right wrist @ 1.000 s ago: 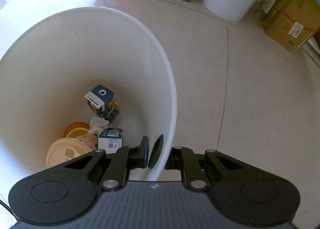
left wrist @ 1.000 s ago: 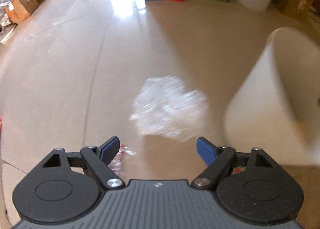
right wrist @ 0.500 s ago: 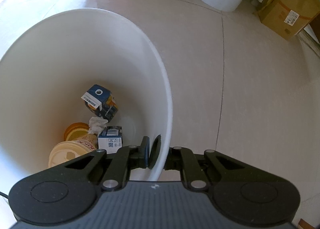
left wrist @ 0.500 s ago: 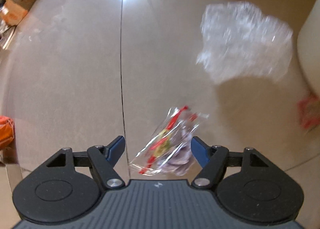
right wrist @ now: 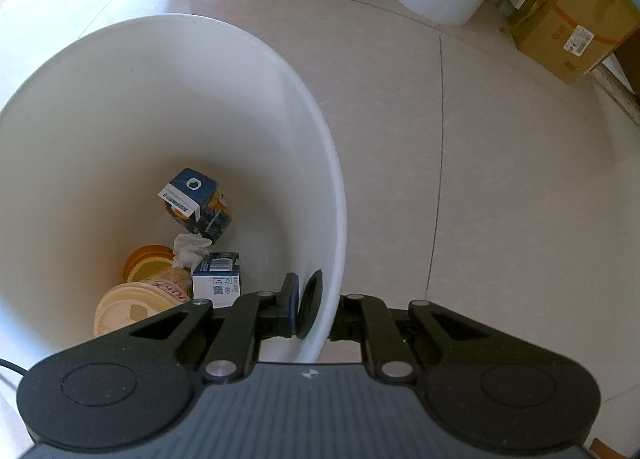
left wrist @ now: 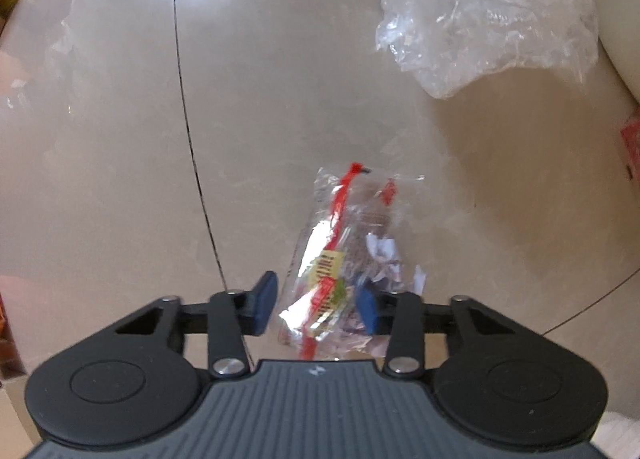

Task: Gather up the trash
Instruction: 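Return the left gripper to the candy wrapper bag and grasp it, then carry the candy wrapper bag over the white bin and release it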

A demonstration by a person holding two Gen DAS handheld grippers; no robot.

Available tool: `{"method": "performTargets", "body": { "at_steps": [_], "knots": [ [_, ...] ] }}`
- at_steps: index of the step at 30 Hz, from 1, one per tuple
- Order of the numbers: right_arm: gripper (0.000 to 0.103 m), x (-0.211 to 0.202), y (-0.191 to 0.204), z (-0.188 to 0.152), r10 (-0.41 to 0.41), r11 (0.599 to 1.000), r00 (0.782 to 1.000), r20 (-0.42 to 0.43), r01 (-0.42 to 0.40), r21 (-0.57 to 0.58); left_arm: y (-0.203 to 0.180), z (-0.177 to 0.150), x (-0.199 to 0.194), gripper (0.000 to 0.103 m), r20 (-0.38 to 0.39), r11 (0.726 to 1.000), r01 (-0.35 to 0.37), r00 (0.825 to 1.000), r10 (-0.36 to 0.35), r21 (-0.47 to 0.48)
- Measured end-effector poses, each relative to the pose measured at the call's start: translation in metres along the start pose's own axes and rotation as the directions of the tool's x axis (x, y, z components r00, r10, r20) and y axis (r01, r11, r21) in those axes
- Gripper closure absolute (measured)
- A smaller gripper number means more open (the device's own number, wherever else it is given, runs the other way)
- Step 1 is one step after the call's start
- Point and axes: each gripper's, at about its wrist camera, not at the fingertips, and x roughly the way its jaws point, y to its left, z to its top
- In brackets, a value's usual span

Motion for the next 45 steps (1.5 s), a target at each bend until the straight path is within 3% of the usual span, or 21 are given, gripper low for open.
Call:
{"method": "performTargets", "body": {
  "at_steps": [2,8,18,24,25,29,30,37,41,45],
  "knots": [
    [0.088,0.000,0.001,-0.001,-0.002,1.000,1.000,0.001,0.002,-0.003,0.001,-0.001,0.000,0.078,0.003,1.000,0.022,1.000,-0.022,-0.022],
    [0.088,0.001,0.000,-0.001,-0.003,1.000,1.000,0.001,0.003,0.002,-0.001,-0.008,-0.013,0.087,0.031,0.999,0.014,0.999,-0.013,-0.046],
    [0.089,0.003,-0.005,0.000,0.007,1.000,1.000,-0.006,-0.007,0.025,0.005,0.008,-0.068,0.088,0.055,0.984,0.016,0.998,-0.006,-0.180],
    [0.089,0.004,-0.011,0.002,0.019,0.998,1.000,-0.013,-0.019,0.052,-0.005,0.022,-0.117,0.088,0.086,0.981,0.016,0.996,0.001,-0.196],
    [0.089,0.004,-0.011,0.002,0.021,0.998,1.000,-0.015,-0.021,0.051,-0.010,0.025,-0.125,0.088,0.090,0.983,-0.005,0.996,0.022,-0.185],
    [0.089,0.003,-0.014,0.003,0.036,0.997,0.999,-0.019,-0.035,0.066,-0.039,0.030,-0.137,0.088,0.075,0.977,-0.206,0.975,0.209,-0.052],
    [0.089,0.003,-0.016,0.004,0.041,0.996,0.999,-0.020,-0.040,0.074,-0.041,0.031,-0.136,0.088,0.060,0.977,-0.211,0.975,0.213,-0.036],
    [0.090,-0.003,-0.021,0.003,0.067,0.995,0.998,-0.003,-0.067,0.069,-0.046,0.039,-0.148,0.088,0.045,0.985,-0.112,0.992,0.118,-0.132],
    [0.090,-0.005,-0.024,0.002,0.078,0.994,0.997,-0.001,-0.077,0.080,-0.053,0.050,-0.182,0.088,0.102,0.991,-0.036,0.993,0.050,-0.131],
    [0.090,-0.006,-0.025,0.004,0.082,0.992,0.997,-0.002,-0.082,0.093,-0.066,0.064,-0.237,0.088,0.184,0.993,0.050,0.982,-0.030,-0.105]
  ]
}}
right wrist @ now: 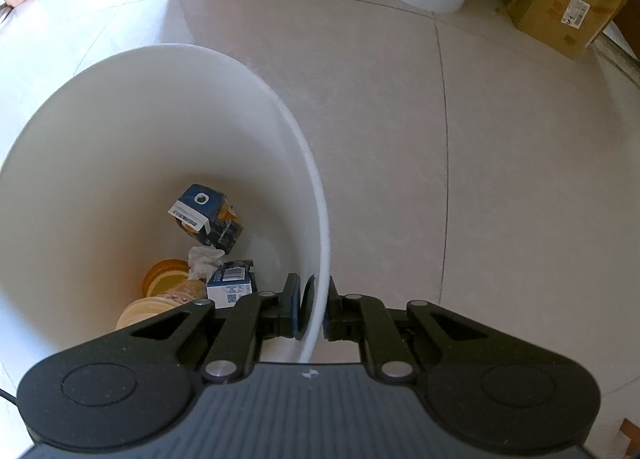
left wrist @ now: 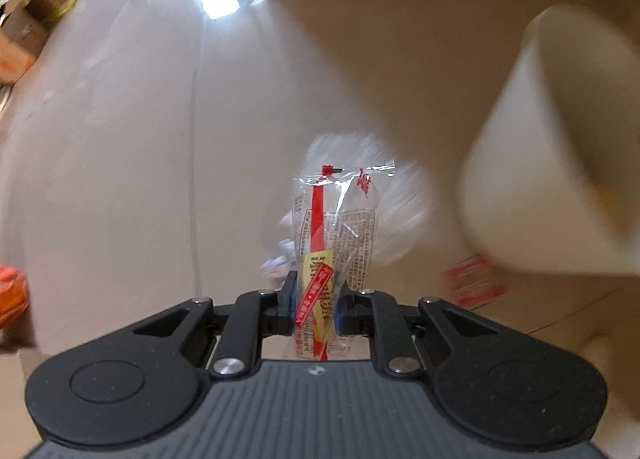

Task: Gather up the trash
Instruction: 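Carry the candy wrapper bag over the white bin and release it, then lower the left gripper to the crumpled paper and grasp it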

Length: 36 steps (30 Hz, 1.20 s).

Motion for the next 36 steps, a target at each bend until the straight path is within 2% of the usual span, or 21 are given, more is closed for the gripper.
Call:
{"method": "performTargets", "body": {
  "at_steps": [6,12,13,15,17,18,20,22,29,36],
  "knots": [
    [0.091,0.000,-0.003,0.002,0.008,1.000,1.000,-0.004,-0.008,0.027,-0.036,0.036,-0.046,0.088,0.077,0.992,0.110,0.990,-0.115,0.063],
    [0.091,0.001,-0.005,0.003,0.019,0.999,1.000,-0.009,-0.019,0.032,-0.069,0.065,-0.057,0.088,0.121,0.972,0.198,0.970,-0.213,0.127],
    [0.091,0.001,-0.006,0.003,0.022,0.999,1.000,-0.010,-0.021,0.036,-0.072,0.069,-0.057,0.085,0.124,0.968,0.213,0.965,-0.230,0.137],
    [0.091,0.001,-0.007,0.003,0.027,0.999,1.000,-0.009,-0.026,0.040,-0.082,0.075,-0.052,0.071,0.128,0.960,0.234,0.959,-0.254,0.152],
    [0.091,0.001,-0.008,0.003,0.030,0.998,1.000,-0.009,-0.030,0.046,-0.093,0.080,-0.045,0.025,0.141,0.964,0.224,0.959,-0.244,0.146],
    [0.091,0.001,-0.009,0.003,0.032,0.998,0.999,-0.008,-0.031,0.045,-0.096,0.079,-0.045,0.021,0.164,0.969,0.206,0.960,-0.228,0.140],
    [0.091,0.000,-0.010,0.002,0.036,0.998,0.999,-0.007,-0.036,0.045,-0.096,0.077,-0.046,0.021,0.192,0.971,0.184,0.958,-0.212,0.152],
    [0.091,-0.001,-0.010,0.003,0.038,0.998,0.999,-0.008,-0.038,0.042,-0.096,0.076,-0.043,0.021,0.182,0.973,0.170,0.963,-0.198,0.157],
    [0.092,-0.002,-0.013,0.006,0.040,0.998,0.999,-0.013,-0.039,0.052,-0.077,0.063,-0.039,0.021,0.161,0.988,0.129,0.977,-0.141,0.082],
    [0.092,-0.001,-0.014,0.009,0.042,0.997,0.999,-0.023,-0.041,0.059,-0.034,0.040,-0.020,0.021,0.108,0.998,0.055,0.993,-0.053,-0.020]
  ]
}}
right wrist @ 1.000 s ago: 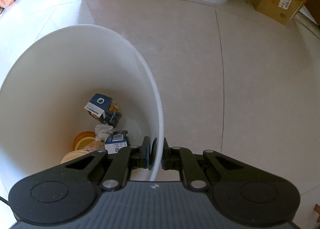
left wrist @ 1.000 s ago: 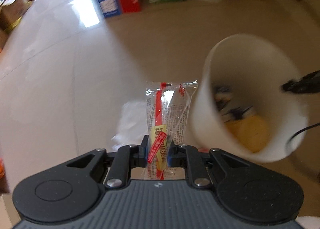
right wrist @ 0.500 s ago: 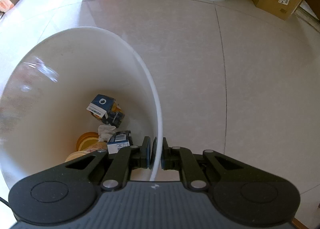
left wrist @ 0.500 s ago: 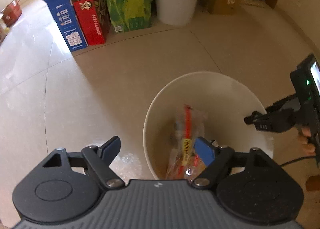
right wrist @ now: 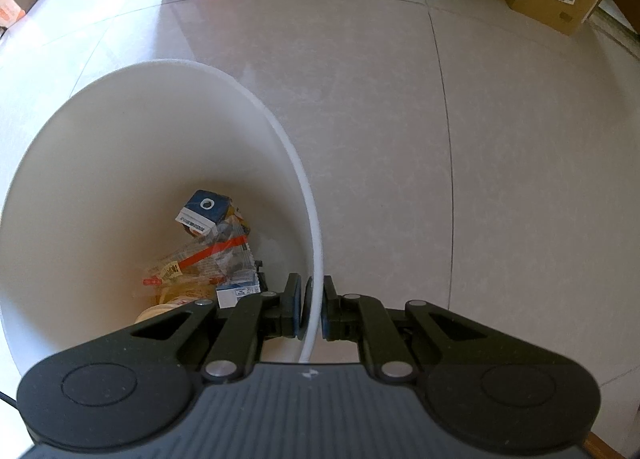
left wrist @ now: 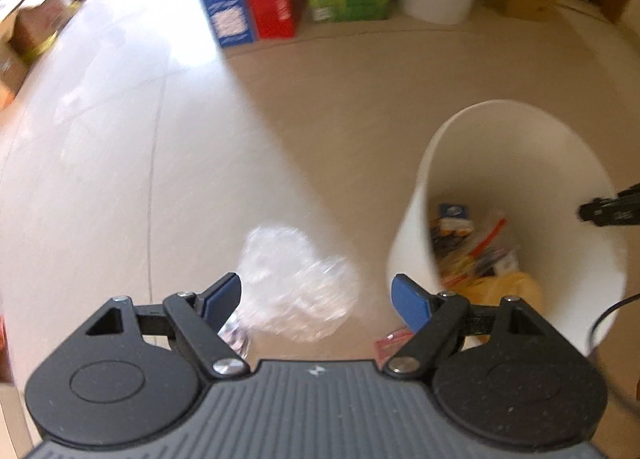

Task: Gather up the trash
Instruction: 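Lower the left gripper to the crumpled paper and grasp it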

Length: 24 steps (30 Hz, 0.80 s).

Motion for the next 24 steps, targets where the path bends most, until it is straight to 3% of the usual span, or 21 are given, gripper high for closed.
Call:
{"method": "performTargets", "body": {
  "at_steps": [7,10,12,17,24],
  "knots": [
    [0.092,0.000,0.004,0.005,-0.019,1.000,1.000,-0.015,0.019,-0.005,0.035,-0.025,0.024,0.022,-0.091,0.995,-0.059,0.994,0.052,-0.080],
    [0.092,0.002,0.006,0.007,-0.025,1.000,0.999,-0.027,0.025,-0.002,0.045,-0.034,0.033,0.031,-0.108,0.993,-0.076,0.992,0.066,-0.091],
    [0.092,0.004,0.008,0.009,-0.032,0.999,0.999,-0.038,0.032,-0.002,0.053,-0.040,0.040,0.032,-0.122,0.990,-0.084,0.990,0.070,-0.112],
    [0.092,0.007,0.011,0.012,-0.044,0.999,0.997,-0.057,0.043,-0.009,0.081,-0.061,0.068,0.023,-0.117,0.979,-0.118,0.988,0.099,-0.167],
    [0.092,0.012,0.012,0.014,-0.048,0.999,0.997,-0.064,0.047,-0.011,0.101,-0.092,0.151,0.020,-0.150,0.984,-0.101,0.986,0.079,-0.144]
  ]
}}
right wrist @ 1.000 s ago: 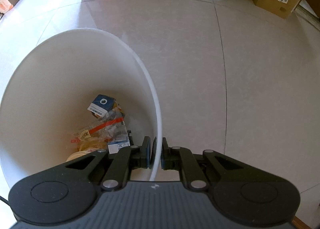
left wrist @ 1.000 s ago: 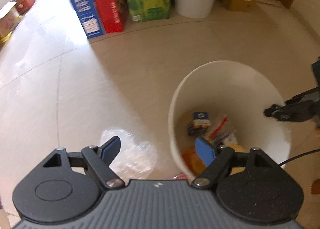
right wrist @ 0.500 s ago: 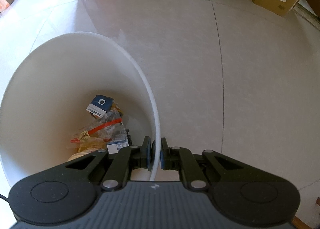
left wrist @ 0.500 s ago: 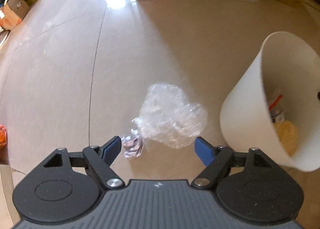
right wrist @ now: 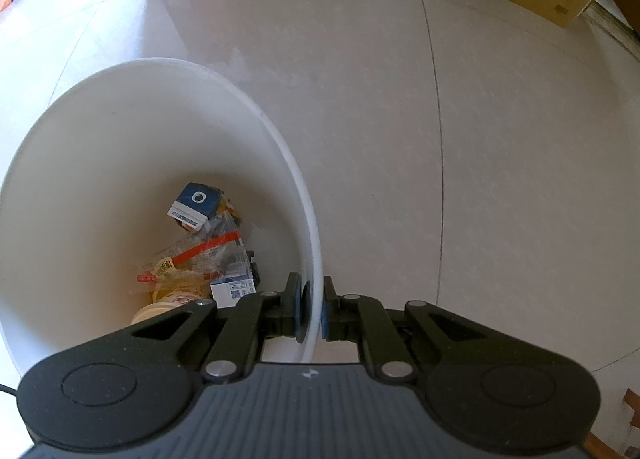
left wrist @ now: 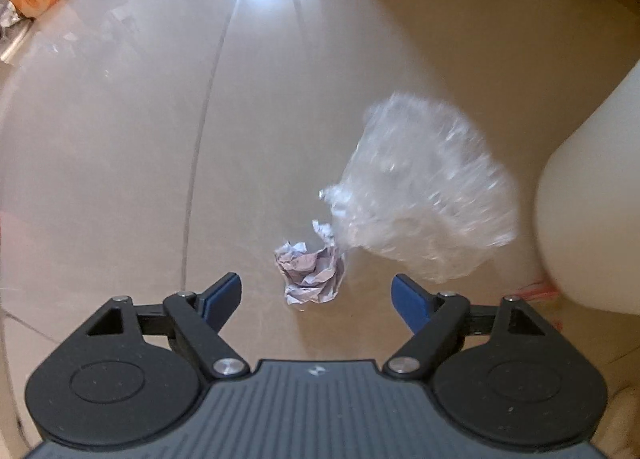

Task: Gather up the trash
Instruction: 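Lower the left gripper to the crumpled paper and grasp it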

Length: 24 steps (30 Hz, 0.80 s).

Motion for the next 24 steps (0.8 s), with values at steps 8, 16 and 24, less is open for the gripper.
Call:
{"method": "performTargets", "body": {
  "at_steps": [8,16,24],
  "knots": [
    [0.091,0.001,0.003,-0.001,-0.010,1.000,1.000,-0.006,0.010,-0.018,0.012,-0.025,0.080,0.020,-0.031,0.999,-0.034,0.999,0.033,-0.026],
    [0.091,0.003,0.008,0.001,-0.022,0.999,1.000,-0.015,0.021,-0.034,0.013,-0.028,0.109,0.022,0.018,1.000,-0.004,1.000,0.004,-0.031],
    [0.091,0.007,0.005,0.001,-0.018,1.000,1.000,-0.021,0.018,-0.014,0.017,-0.025,0.124,0.039,0.024,0.995,0.003,1.000,-0.001,-0.095]
  ]
}}
